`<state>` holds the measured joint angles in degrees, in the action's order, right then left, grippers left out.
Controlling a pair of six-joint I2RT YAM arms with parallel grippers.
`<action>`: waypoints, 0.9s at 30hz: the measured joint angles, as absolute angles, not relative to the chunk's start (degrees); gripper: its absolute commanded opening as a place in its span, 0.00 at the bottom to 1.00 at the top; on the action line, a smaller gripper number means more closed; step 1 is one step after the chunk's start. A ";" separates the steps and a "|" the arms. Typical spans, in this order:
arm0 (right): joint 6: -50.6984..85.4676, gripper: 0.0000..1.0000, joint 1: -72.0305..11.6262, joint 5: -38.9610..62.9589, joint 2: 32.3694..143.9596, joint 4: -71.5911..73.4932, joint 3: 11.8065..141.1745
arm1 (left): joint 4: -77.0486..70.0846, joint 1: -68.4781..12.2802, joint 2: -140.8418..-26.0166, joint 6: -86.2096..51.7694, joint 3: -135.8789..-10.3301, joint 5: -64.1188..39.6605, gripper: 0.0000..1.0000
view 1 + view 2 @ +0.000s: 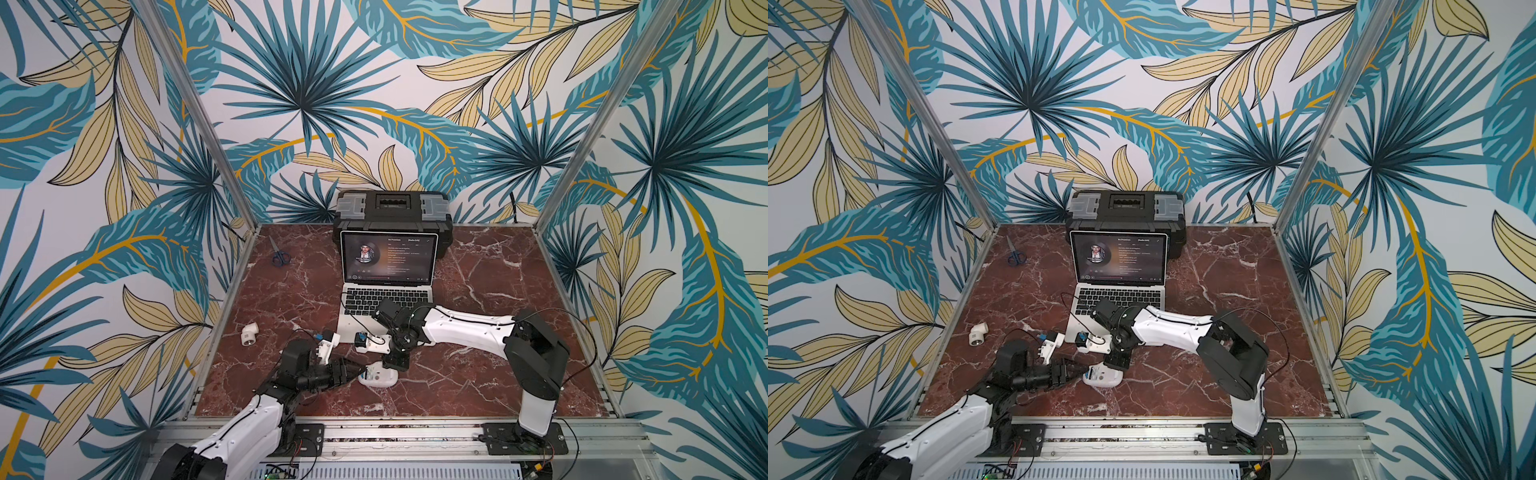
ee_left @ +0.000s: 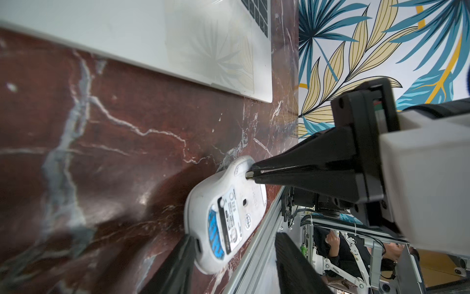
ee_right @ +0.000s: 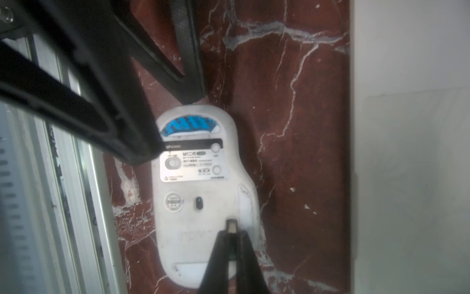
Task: Remove the wireless mouse receiver from the laptop
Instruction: Insert the USB plug into the mouse.
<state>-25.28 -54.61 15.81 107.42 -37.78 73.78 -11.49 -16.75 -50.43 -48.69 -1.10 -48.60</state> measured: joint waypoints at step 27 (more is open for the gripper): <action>-25.34 0.00 -54.41 15.99 103.85 -31.90 68.60 | -13.08 -16.49 -56.73 -45.32 -1.10 -52.66 0.54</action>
